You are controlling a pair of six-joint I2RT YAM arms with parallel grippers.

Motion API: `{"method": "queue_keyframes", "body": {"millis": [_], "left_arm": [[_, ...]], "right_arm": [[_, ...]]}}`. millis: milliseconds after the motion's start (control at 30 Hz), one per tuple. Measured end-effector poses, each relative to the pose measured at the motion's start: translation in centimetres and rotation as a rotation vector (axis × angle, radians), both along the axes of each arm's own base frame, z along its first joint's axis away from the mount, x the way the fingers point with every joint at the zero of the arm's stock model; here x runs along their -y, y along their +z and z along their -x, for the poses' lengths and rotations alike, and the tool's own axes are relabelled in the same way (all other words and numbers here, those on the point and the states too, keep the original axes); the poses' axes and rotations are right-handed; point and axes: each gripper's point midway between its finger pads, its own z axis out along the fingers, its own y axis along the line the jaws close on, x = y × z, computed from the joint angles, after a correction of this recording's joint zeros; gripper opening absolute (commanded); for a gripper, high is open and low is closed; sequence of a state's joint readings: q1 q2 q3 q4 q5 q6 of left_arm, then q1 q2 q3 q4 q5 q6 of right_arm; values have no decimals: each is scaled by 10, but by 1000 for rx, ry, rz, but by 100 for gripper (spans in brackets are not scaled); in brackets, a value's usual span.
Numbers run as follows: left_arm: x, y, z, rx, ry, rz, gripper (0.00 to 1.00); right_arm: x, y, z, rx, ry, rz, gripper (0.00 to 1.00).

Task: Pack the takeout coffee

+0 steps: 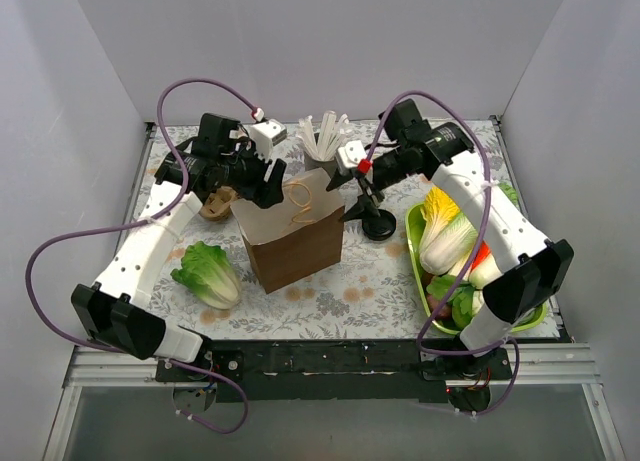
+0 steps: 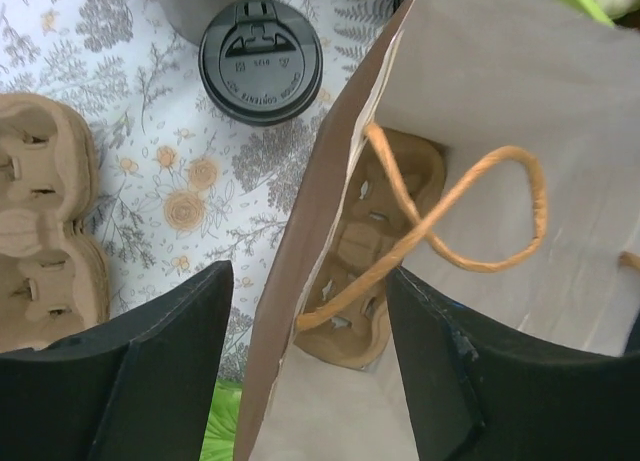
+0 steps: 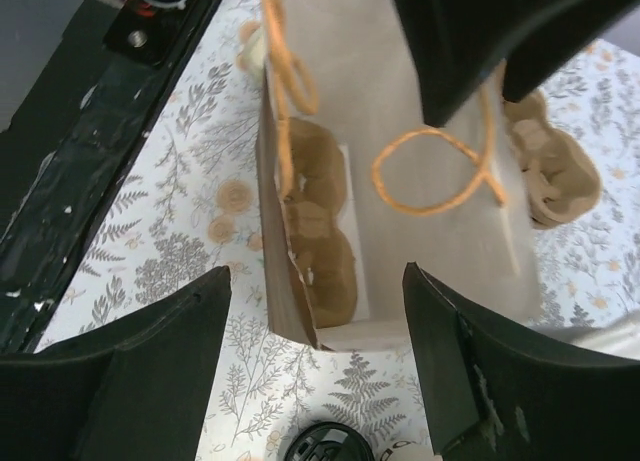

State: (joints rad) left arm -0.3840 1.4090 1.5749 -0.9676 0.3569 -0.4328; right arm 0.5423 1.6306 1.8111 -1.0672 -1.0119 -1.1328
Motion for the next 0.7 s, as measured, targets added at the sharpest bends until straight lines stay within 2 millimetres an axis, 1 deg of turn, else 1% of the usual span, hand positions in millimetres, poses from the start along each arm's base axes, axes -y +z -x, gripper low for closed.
{"method": "queue_keyframes", "body": {"millis": [67, 100, 133, 167, 200, 233, 267, 300, 400, 467, 533, 600, 700], "left_arm": [[-2, -10, 0, -29, 9, -7, 48], [-3, -14, 1, -38, 10, -11, 45], [-4, -19, 2, -53, 8, -17, 36], [-4, -22, 4, -63, 7, -21, 31], [-5, -25, 6, -76, 4, -24, 24], [-5, -27, 8, -85, -1, -28, 7], [-5, -28, 10, -92, -11, -27, 0], [-4, -29, 13, -101, -20, -25, 0], [-1, -30, 20, -120, -56, -14, 0], [0, -29, 23, -129, -68, -8, 0], [0, -25, 26, -135, -71, -6, 0], [-1, -13, 28, -123, -74, -4, 0], [-3, 16, 27, -64, -73, 4, 0]], "right_arm": [[-5, -13, 10, 11, 48, 42, 66], [-7, -18, 13, 13, 63, 57, 56], [-8, -25, 17, 11, 81, 76, 49], [-11, -31, 20, 5, 99, 95, 43], [-13, -37, 24, -8, 113, 112, 27], [-16, -42, 26, -26, 124, 130, 20], [-19, -46, 28, -39, 138, 147, 14], [-23, -49, 29, -50, 147, 161, 2], [-35, -49, 28, -58, 157, 183, 1], [-42, -41, 26, -51, 146, 188, 1], [-48, -27, 30, -39, 142, 174, 1], [-55, -10, 37, -32, 138, 152, 1], [-59, 8, 51, -30, 136, 123, 1]]}}
